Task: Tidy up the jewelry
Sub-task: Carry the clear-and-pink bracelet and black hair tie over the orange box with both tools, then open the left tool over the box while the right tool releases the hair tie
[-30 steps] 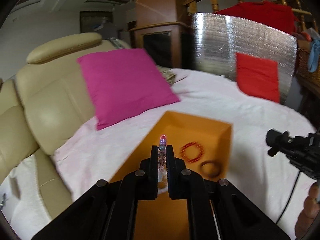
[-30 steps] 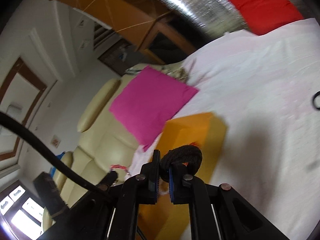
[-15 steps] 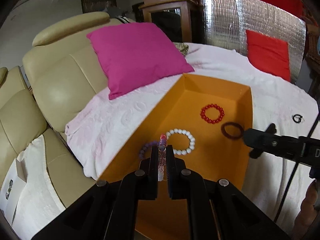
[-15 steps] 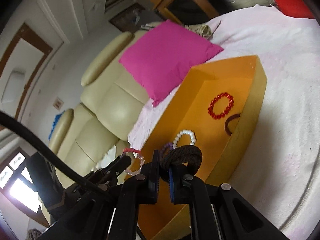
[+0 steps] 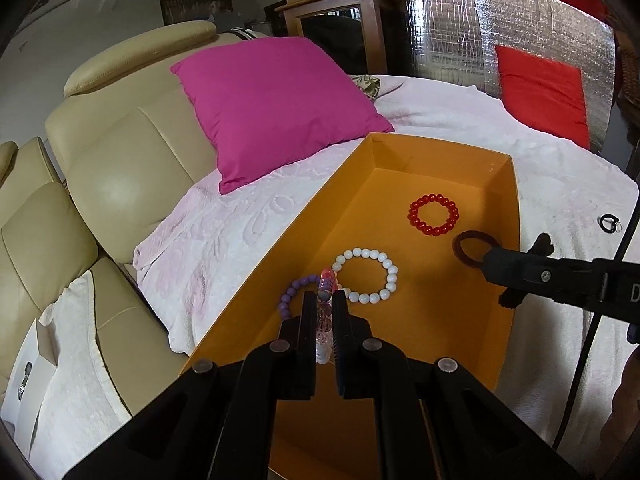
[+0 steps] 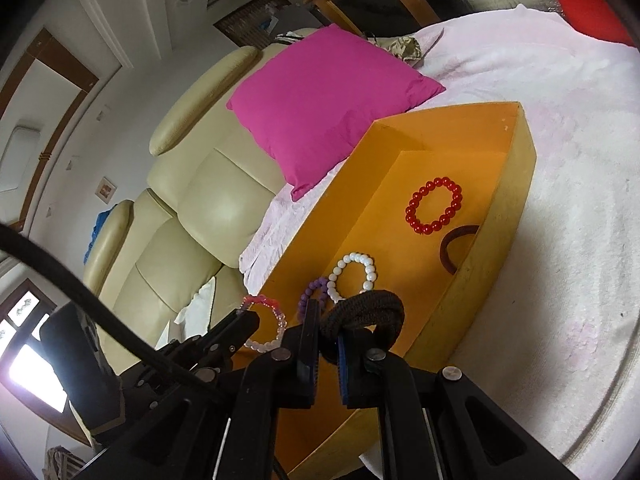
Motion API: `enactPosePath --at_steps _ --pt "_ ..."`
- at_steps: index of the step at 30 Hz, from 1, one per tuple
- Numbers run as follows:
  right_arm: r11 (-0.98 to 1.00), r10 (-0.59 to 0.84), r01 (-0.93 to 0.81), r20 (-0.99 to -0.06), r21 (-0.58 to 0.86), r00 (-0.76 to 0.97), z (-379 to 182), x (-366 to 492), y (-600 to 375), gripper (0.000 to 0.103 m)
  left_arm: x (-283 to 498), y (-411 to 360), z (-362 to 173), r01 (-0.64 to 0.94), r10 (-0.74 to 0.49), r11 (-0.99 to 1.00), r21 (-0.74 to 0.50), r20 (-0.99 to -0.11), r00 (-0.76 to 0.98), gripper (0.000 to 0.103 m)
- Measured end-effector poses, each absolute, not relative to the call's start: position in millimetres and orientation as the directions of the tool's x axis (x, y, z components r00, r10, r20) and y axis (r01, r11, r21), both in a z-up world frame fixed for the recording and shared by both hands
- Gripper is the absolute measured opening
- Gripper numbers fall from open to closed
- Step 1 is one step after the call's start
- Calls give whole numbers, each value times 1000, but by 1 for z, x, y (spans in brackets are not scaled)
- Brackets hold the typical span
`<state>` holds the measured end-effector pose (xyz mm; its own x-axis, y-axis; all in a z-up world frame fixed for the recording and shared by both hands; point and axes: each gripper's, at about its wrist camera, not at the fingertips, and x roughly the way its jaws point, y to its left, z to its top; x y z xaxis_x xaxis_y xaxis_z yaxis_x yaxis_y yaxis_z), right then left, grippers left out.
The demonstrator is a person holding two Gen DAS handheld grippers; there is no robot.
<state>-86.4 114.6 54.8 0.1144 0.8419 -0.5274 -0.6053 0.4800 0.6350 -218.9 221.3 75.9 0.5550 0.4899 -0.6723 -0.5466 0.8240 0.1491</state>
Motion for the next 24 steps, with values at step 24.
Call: enactPosePath --at_steps 24 --pt "560 790 -571 -595 600 149 47 -81 119 13 -214 225 66 -554 491 817 159 -694 526 16"
